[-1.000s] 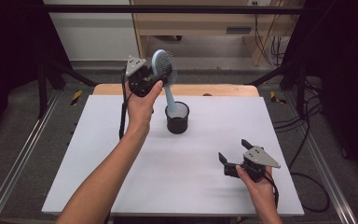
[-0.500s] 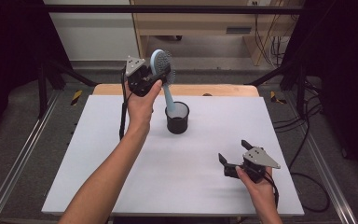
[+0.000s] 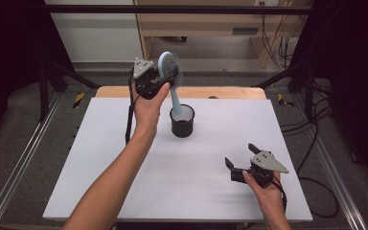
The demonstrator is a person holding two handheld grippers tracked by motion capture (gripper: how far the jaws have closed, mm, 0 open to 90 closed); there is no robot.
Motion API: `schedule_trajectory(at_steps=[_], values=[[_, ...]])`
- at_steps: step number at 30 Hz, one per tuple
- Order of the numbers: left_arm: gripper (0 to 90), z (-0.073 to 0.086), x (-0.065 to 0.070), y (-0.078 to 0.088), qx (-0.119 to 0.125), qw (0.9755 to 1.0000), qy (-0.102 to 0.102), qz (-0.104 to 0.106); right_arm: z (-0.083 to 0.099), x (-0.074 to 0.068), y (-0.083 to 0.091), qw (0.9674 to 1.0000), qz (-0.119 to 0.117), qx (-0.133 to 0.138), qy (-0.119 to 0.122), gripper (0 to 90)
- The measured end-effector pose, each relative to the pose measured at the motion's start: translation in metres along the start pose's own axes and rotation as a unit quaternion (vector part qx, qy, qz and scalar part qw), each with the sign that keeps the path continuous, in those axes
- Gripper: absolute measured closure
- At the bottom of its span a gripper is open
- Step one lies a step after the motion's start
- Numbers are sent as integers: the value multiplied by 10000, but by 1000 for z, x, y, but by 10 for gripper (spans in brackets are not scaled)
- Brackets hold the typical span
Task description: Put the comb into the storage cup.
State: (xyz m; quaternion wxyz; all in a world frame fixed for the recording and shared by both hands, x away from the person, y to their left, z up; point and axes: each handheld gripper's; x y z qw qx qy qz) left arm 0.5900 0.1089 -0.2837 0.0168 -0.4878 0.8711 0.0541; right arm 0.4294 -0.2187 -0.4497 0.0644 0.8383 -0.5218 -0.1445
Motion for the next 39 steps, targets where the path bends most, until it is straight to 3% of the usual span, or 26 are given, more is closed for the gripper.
schedule_trajectory(at_steps=[25, 39], values=[[503, 4, 7, -7, -51, 10000, -42, 34, 1, 1, 1, 10000, -25, -34, -45, 40], [501, 14, 10, -21, -97, 9999, 5, 87, 2, 2, 2, 9998, -63, -51, -184, 36]])
Point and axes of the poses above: each handheld gripper's, and its own axes: y roughly backward along the jaws, z roughly out of its underside, x roughly to its right, and after that the axes turned 14 degrees about -y, right-handed
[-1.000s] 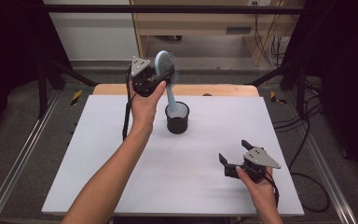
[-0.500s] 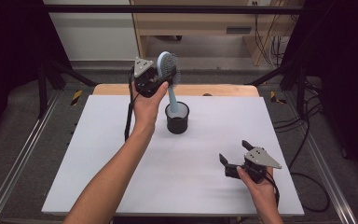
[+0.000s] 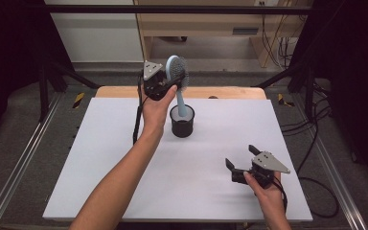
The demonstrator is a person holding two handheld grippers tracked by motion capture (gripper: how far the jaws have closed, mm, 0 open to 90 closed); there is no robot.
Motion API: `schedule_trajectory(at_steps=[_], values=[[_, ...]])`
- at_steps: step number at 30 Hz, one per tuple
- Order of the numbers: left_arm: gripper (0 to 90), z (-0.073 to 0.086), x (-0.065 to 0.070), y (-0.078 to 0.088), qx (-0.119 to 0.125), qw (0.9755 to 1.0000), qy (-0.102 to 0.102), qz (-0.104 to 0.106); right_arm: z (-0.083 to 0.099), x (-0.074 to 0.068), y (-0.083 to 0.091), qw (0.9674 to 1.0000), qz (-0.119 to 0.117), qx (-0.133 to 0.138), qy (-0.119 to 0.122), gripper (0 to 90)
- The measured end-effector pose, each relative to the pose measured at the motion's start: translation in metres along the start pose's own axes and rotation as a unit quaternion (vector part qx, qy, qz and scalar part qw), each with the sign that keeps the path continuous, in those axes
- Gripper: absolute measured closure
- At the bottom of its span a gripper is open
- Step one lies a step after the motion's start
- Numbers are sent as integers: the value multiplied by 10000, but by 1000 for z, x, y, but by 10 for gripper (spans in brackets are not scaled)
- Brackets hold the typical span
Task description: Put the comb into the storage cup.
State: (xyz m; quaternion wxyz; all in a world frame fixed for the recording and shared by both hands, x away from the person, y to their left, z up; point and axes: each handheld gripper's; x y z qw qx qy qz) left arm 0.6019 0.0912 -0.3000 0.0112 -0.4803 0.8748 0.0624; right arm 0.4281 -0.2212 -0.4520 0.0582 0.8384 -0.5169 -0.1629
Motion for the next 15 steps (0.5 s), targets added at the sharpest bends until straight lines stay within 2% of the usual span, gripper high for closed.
schedule_trajectory(at_steps=[15], values=[[499, 6, 2, -7, -29, 10000, 34, 6, 1, 1, 0, 9999, -3, 58, -102, 32]])
Point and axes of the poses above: each handheld gripper's, and its own axes: y roughly backward along the jaws, z roughly out of its underside, x roughly to its right, and after that the axes turned 14 degrees about -y, right-handed
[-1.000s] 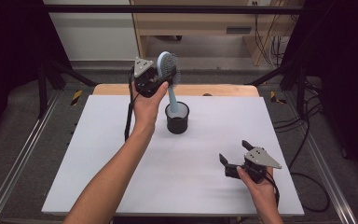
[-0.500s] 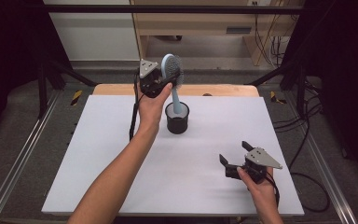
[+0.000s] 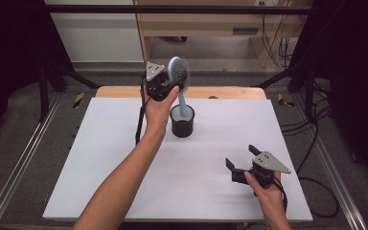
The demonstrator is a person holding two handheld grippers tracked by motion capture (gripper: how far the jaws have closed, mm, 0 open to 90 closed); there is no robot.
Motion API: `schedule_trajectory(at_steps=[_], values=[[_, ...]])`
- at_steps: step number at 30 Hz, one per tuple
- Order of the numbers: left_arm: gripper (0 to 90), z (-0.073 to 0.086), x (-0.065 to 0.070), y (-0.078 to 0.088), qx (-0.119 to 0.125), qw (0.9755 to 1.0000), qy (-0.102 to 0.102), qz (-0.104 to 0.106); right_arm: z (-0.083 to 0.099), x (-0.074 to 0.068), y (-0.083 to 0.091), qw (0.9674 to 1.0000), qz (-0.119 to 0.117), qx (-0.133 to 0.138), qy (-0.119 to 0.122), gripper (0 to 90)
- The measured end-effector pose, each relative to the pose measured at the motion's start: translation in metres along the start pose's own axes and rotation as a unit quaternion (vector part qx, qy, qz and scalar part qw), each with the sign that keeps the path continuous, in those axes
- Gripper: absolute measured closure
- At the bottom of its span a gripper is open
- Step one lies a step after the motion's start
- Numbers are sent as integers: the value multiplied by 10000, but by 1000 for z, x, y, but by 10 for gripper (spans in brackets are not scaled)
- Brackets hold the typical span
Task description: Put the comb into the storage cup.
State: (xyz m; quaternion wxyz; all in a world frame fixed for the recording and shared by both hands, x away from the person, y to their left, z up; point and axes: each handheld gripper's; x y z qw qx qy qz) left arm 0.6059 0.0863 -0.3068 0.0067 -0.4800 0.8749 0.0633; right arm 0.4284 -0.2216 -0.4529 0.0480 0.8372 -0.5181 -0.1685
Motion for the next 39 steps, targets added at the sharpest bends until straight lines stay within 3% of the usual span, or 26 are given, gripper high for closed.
schedule_trajectory(at_steps=[39], values=[[499, 19, 8, -7, -152, 9998, -40, 102, 1, 0, 0, 9999, -105, -36, -17, 31]])
Point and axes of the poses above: each handheld gripper's, and its own axes: y roughly backward along the jaws, z roughly out of its underside, x roughly to its right, and after that the axes turned 14 degrees about -y, right-handed
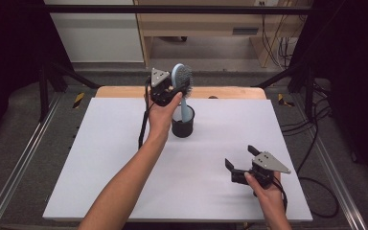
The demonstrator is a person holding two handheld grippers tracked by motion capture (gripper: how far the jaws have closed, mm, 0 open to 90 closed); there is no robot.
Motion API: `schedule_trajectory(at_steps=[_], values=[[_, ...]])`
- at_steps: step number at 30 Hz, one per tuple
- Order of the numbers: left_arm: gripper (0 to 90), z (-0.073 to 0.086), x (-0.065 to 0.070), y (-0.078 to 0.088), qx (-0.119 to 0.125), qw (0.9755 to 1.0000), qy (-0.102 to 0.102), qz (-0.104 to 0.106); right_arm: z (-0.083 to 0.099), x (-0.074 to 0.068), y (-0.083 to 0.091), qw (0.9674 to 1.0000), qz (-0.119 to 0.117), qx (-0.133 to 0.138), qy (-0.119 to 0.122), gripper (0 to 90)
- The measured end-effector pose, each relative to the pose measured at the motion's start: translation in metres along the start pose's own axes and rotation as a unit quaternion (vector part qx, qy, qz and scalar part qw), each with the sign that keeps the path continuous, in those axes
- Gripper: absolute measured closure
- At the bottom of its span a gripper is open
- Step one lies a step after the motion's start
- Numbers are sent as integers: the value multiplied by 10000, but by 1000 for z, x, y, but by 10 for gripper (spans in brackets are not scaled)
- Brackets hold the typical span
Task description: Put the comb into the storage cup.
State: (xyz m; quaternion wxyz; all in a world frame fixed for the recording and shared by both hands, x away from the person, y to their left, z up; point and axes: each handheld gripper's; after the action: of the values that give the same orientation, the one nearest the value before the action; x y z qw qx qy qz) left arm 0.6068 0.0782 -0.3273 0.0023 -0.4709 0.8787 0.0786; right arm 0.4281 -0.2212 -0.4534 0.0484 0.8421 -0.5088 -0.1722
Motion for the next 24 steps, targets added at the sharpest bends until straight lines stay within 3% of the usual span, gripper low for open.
schedule_trajectory(at_steps=[24], values=[[498, 10, 6, -5, -94, 9999, -7, 59, 0, 0, 0, 10000, -10, -26, 9, 31]])
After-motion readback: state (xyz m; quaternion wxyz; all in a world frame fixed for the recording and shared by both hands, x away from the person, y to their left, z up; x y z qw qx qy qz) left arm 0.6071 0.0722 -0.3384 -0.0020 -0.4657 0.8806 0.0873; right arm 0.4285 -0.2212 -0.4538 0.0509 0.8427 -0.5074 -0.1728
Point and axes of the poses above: each handheld gripper's, and its own axes: y roughly backward along the jaws, z roughly out of its underside, x roughly to its right, and after that the axes turned 14 degrees about -y, right-handed
